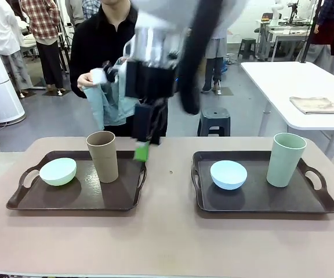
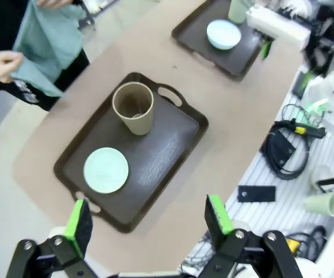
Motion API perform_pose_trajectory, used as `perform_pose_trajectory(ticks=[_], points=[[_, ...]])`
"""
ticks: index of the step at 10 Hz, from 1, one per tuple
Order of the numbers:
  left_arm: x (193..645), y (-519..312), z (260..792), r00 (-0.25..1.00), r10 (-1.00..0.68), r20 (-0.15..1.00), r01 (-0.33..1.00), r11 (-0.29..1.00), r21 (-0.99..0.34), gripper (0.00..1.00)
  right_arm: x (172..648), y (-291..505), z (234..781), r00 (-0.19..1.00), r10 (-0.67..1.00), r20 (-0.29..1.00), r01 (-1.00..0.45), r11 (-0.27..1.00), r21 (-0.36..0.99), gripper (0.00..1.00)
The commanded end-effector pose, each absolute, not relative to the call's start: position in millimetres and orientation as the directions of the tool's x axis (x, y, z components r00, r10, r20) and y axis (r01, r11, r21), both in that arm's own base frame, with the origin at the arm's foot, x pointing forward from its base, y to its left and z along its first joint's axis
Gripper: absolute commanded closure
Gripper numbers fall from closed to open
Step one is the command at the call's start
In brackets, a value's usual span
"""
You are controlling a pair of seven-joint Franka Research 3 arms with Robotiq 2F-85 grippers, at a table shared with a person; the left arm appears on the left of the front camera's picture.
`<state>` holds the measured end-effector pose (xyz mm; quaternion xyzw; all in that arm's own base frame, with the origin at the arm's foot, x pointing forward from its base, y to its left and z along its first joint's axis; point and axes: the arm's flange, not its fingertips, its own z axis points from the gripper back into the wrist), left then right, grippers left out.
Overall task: Set up a tray with a mat and arrange the tableware.
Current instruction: Pick up the Picnic Bowl and Reusable plastic cup from the Handle tray in front of the human's position and hold them in the air.
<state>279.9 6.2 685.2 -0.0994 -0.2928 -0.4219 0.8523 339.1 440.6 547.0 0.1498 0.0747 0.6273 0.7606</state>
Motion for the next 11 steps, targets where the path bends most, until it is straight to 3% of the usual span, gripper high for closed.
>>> perform_pose_trajectory(ticks=[1,3,4,5,6,11], points=[[282,5,687,0.486,-0.657,0.577,0.766,0.638,0.082,0.00,375,490,511,0.283,0.943,0.177,-0.844,0.157,0.512,0.00],[282,5,687,0.486,-0.657,0.577,0.766,0.638,0.082,0.00,388,487,473,0.453,0.783,0.426,-0.832,0.199,0.518,0.00],[282,5,687,0.486,-0.657,0.577,0.766,0.638,0.082,0.00,385,472,471,0.499,0.731,0.466,-0.835,0.262,0.484,0.00],[282,5,687,0.486,-0.657,0.577,0.766,0.638,0.082,0.00,373,459,488,0.542,0.744,0.391,-0.835,0.424,0.350,0.00],[282,5,687,0.486,-0.657,0.577,0.766,0.638,0.082,0.00,415,497,468,0.466,0.810,0.356,-0.806,0.224,0.548,0.00],[282,5,687,0.486,-0.657,0.577,0.766,0.638,0.082,0.00,415,497,468,0.466,0.810,0.356,-0.806,0.224,0.548,0.00]])
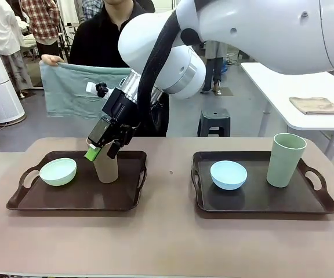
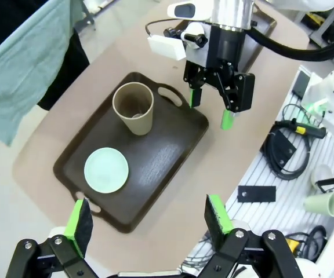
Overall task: Set up a tray with a mat and arrange the tableware.
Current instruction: Pick up the Picnic Bowl and Reusable plastic cup from the Handle tray in front of the human's position and hold them in the air.
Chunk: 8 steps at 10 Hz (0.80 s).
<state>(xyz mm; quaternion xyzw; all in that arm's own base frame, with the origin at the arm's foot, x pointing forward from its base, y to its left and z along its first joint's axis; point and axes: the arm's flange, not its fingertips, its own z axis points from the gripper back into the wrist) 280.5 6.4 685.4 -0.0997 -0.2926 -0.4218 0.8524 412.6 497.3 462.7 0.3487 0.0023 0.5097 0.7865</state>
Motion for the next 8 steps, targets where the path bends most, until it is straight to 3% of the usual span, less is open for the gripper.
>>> perform_pose_trajectory(ticks=[1,2,4,8], points=[[282,5,687,0.486,-0.657,0.577,0.766,0.638,0.082,0.00,415,497,468,0.466,0.810,0.356,-0.806,0.224,0.548,0.00],[282,5,687,0.486,-0.657,0.577,0.766,0.638,0.082,0.00,413,497,463,0.480,0.803,0.352,-0.800,0.237,0.551,0.00],[282,5,687,0.486,-0.657,0.577,0.766,0.638,0.082,0.00,448,469,428,0.426,0.761,0.490,-0.896,0.282,0.342,0.00],[282,5,687,0.486,-0.657,0.577,0.766,0.638,0.082,0.00,437,433,421,0.255,0.768,0.588,-0.962,0.265,0.071,0.00]])
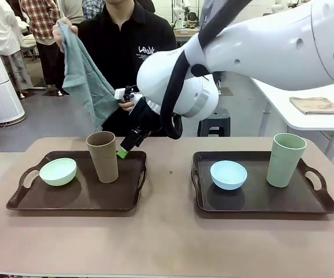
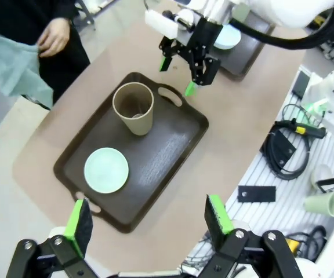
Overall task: Set up a tray with a mat and arrange the tableware.
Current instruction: Pick up the Picnic Bowl and Reusable plastic cup from the Handle tray in front of the human's position and hold them in the air.
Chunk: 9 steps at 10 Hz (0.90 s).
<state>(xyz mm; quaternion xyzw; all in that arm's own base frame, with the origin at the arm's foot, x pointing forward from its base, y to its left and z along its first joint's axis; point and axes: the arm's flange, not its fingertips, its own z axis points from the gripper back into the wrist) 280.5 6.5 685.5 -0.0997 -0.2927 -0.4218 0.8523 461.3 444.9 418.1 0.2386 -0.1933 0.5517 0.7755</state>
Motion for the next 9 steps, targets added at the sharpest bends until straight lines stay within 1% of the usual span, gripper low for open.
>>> perform_pose_trajectory(ticks=[1,2,3,4,5,6,8,9], points=[[282,5,687,0.486,-0.657,0.577,0.766,0.638,0.082,0.00,439,426,416,0.223,0.709,0.668,-0.972,0.210,0.102,0.00],[282,5,687,0.486,-0.657,0.577,0.766,0.638,0.082,0.00,461,445,418,0.317,0.763,0.563,-0.948,0.277,0.157,0.00],[282,5,687,0.486,-0.657,0.577,0.766,0.638,0.082,0.00,461,445,418,0.317,0.763,0.563,-0.948,0.277,0.157,0.00],[280,6,686,0.473,-0.661,0.583,0.777,0.624,0.077,0.00,453,443,423,0.274,0.751,0.601,-0.959,0.263,0.108,0.00],[312,7,669,0.646,-0.621,0.444,0.685,0.728,0.022,0.00,457,443,420,0.212,0.754,0.621,-0.975,0.202,0.088,0.00],[328,6,649,0.748,-0.579,0.324,0.604,0.796,0.028,0.00,465,439,410,0.164,0.738,0.655,-0.985,0.163,0.063,0.00],[342,0,603,0.867,-0.460,0.194,0.468,0.884,0.001,0.00,480,433,393,0.052,0.709,0.704,-0.997,0.081,-0.008,0.00],[360,-6,580,0.906,-0.400,0.139,0.405,0.914,-0.003,0.00,492,432,388,-0.020,0.697,0.717,-0.998,0.027,-0.054,0.00]])
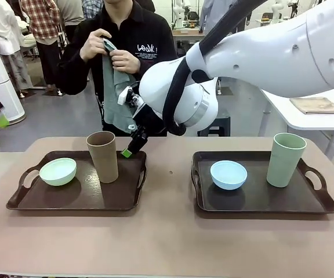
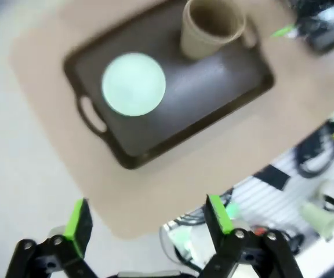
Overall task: Set up a tray with a mat and arrange the tableware.
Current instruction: Pick up the Picnic Bowl and Reusable plastic cup from the Handle tray in front of the human's position and hold them in the air.
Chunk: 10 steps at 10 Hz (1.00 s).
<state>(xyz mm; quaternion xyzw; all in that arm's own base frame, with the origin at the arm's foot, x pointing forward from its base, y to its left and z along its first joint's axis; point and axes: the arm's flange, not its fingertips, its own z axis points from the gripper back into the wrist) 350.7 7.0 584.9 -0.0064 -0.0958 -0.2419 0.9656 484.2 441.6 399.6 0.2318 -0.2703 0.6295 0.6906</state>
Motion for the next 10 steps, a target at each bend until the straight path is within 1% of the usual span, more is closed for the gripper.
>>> perform_pose_trajectory(ticks=[1,2,3,4,6,7,8,9,10], points=[[364,-11,563,0.925,-0.357,0.130,0.364,0.931,-0.030,0.00,496,429,380,-0.077,0.663,0.744,-0.996,-0.019,-0.087,0.00],[362,-14,553,0.920,-0.363,0.146,0.378,0.921,-0.096,0.00,499,426,370,-0.106,0.637,0.763,-0.993,-0.026,-0.117,0.00],[361,-1,563,0.903,-0.409,0.134,0.411,0.912,0.009,0.00,501,424,367,-0.060,0.630,0.774,-0.993,0.042,-0.111,0.00],[361,-1,563,0.903,-0.409,0.134,0.411,0.912,0.009,0.00,504,437,384,-0.056,0.704,0.708,-0.996,0.014,-0.092,0.00],[361,-1,563,0.903,-0.409,0.134,0.411,0.912,0.009,0.00,504,437,384,-0.056,0.704,0.708,-0.996,0.014,-0.092,0.00],[363,-7,558,0.913,-0.387,0.126,0.392,0.920,-0.015,0.00,509,436,376,-0.069,0.683,0.727,-0.994,0.012,-0.105,0.00],[379,-3,539,0.941,-0.330,0.074,0.332,0.943,-0.020,0.00,513,438,369,-0.067,0.657,0.751,-0.998,-0.057,-0.039,0.00],[388,-1,521,0.958,-0.278,0.071,0.277,0.961,0.025,0.00,514,439,367,-0.074,0.637,0.767,-0.996,-0.081,-0.029,0.00],[391,-2,505,0.965,-0.240,0.105,0.239,0.971,0.015,0.00,515,438,364,-0.118,0.618,0.777,-0.992,-0.107,-0.066,0.00]])
